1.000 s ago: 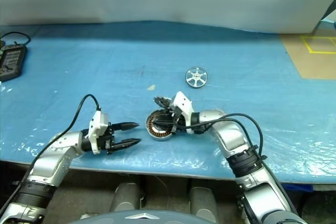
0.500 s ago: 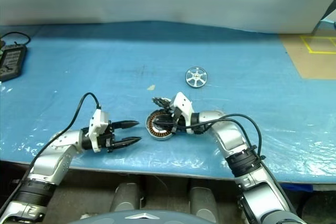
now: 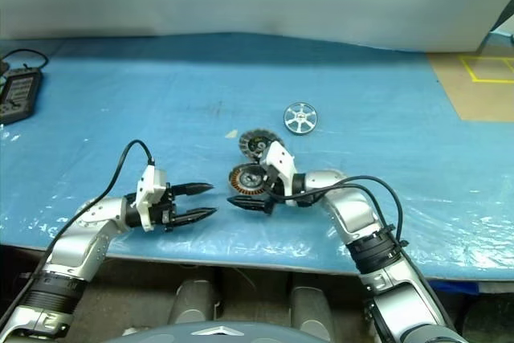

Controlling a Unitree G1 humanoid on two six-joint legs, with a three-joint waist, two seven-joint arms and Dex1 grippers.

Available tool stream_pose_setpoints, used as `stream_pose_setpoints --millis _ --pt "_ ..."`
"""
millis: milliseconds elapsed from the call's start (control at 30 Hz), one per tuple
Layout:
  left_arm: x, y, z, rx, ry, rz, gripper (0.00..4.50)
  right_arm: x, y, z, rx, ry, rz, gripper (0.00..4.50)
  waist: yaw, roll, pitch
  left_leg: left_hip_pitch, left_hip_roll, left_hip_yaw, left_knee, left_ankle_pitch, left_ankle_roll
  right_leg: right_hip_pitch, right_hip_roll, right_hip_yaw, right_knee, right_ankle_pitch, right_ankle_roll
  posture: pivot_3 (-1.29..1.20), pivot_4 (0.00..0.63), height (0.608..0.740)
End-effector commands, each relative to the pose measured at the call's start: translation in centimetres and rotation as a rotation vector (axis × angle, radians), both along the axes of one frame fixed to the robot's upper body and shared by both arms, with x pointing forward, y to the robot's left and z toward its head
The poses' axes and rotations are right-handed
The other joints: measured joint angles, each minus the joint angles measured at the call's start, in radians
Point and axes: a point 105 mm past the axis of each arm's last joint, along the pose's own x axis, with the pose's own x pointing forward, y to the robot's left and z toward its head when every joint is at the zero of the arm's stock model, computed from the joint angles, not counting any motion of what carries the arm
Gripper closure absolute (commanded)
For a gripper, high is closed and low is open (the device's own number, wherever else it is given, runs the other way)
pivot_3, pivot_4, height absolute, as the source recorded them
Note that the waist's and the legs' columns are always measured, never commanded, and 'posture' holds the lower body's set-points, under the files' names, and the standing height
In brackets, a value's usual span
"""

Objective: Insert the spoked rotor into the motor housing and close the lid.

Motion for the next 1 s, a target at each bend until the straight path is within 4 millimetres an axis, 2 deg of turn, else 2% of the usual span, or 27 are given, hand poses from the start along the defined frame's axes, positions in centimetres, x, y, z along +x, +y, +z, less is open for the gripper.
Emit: stream_pose_setpoints --millis 33,367,467,600,800,933,1000 --pt "0.1 0.2 0.5 -0.005 -0.028 0.002 1.59 0.0 -0.3 0.9 0.030 -0.019 -0.008 0.03 0.000 0.000 0.000 0.000 0.000 0.000 0.000 0.000 0.000 0.000 0.000 0.000 0.000 0.000 0.000 0.00 0.150 0.740" --pt "0.1 0.2 0.4 -0.003 -0.028 -0.002 1.59 -0.3 -0.2 2.1 0.070 -0.021 0.005 0.03 0.000 0.000 0.000 0.000 0.000 0.000 0.000 0.000 0.000 0.000 0.000 0.000 0.000 0.000 0.000 0.00 0.150 0.740" --pt "0.1 0.2 0.4 -0.002 -0.027 -0.005 1.59 -0.2 -0.2 2.2 0.073 -0.019 -0.003 0.61 0.000 0.000 0.000 0.000 0.000 0.000 0.000 0.000 0.000 0.000 0.000 0.000 0.000 0.000 0.000 0.00 0.150 0.740" --pt "0.1 0.2 0.4 -0.002 -0.027 -0.005 1.59 0.2 -0.4 1.6 0.041 -0.042 -0.028 1.87 0.000 0.000 0.000 0.000 0.000 0.000 0.000 0.000 0.000 0.000 0.000 0.000 -0.001 0.000 0.000 0.00 0.150 0.740" --pt "0.1 0.2 0.3 0.001 -0.024 -0.003 1.59 0.1 -0.5 1.0 0.023 -0.037 -0.027 1.87 0.000 0.000 0.000 0.000 0.000 0.000 0.000 0.000 0.000 0.000 0.000 0.000 -0.001 0.000 0.000 0.00 0.150 0.740" --pt "0.1 0.2 0.3 0.000 -0.023 -0.005 1.59 0.2 -0.6 0.7 0.005 -0.041 -0.028 3.10 0.000 0.000 0.000 0.000 0.000 0.000 0.000 0.000 0.000 0.000 0.000 0.000 -0.001 0.000 0.000 0.00 0.150 0.740" --pt "0.1 0.2 0.3 -0.001 -0.023 -0.006 1.59 0.3 -0.7 0.7 0.000 -0.046 -0.032 3.86 0.000 0.000 0.000 0.000 0.000 0.000 0.000 0.000 0.000 0.000 0.000 0.000 -0.001 0.000 0.000 0.00 0.150 0.740"
